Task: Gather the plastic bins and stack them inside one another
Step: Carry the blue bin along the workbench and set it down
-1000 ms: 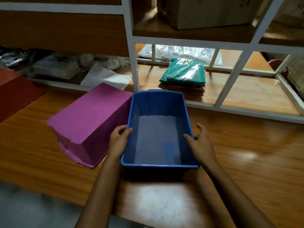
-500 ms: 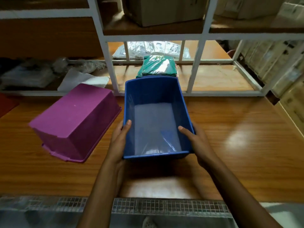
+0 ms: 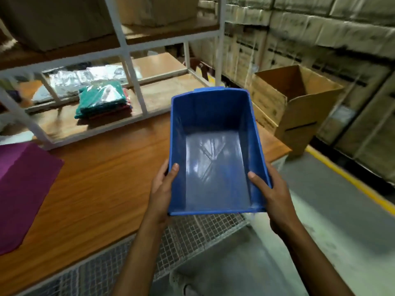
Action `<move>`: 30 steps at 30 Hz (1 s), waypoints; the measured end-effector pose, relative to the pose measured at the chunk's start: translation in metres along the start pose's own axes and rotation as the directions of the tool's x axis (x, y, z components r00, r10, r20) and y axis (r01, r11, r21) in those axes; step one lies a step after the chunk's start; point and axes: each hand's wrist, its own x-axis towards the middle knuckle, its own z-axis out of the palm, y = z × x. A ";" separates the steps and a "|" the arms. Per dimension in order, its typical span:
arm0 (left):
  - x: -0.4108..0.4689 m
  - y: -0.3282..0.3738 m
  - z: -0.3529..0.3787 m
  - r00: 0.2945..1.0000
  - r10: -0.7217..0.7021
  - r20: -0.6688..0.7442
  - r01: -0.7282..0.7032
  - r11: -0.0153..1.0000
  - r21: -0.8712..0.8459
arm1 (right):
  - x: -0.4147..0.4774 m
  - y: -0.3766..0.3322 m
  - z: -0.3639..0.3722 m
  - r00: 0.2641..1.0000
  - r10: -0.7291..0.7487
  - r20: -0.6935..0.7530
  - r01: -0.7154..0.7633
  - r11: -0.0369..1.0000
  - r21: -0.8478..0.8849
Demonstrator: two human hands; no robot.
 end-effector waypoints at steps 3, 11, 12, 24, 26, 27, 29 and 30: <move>-0.007 -0.010 0.047 0.992 -0.026 0.125 0.027 1.000 -0.003 | -0.020 0.000 -0.047 0.991 0.000 -0.133 0.003 1.000 0.017; -0.010 -0.018 0.131 0.971 -0.062 0.229 0.064 0.998 -0.004 | -0.035 -0.009 -0.121 0.954 -0.023 -0.300 0.045 0.997 0.065; -0.006 -0.019 0.138 0.968 -0.060 0.242 0.064 0.998 -0.010 | -0.031 -0.010 -0.127 0.952 -0.030 -0.305 0.051 0.997 0.062; 0.110 -0.017 0.173 0.998 0.043 0.047 -0.037 0.991 -0.125 | 0.124 -0.022 -0.134 0.983 -0.111 -0.147 0.113 0.994 0.002; 0.136 -0.013 0.175 0.999 0.049 0.024 -0.045 0.987 -0.153 | 0.162 -0.027 -0.128 0.988 -0.128 -0.089 0.128 0.992 -0.010; 0.148 -0.011 0.176 0.998 0.055 0.008 -0.053 0.986 -0.156 | 0.181 -0.029 -0.125 0.990 -0.128 -0.059 0.128 0.992 -0.010; 0.172 -0.008 0.176 0.997 0.074 -0.035 -0.078 0.984 -0.159 | 0.215 -0.034 -0.117 0.993 -0.121 -0.004 0.121 0.993 -0.015; 0.184 -0.007 0.176 0.995 0.078 -0.062 -0.088 0.983 -0.160 | 0.231 -0.035 -0.114 0.993 -0.119 0.022 0.120 0.993 -0.019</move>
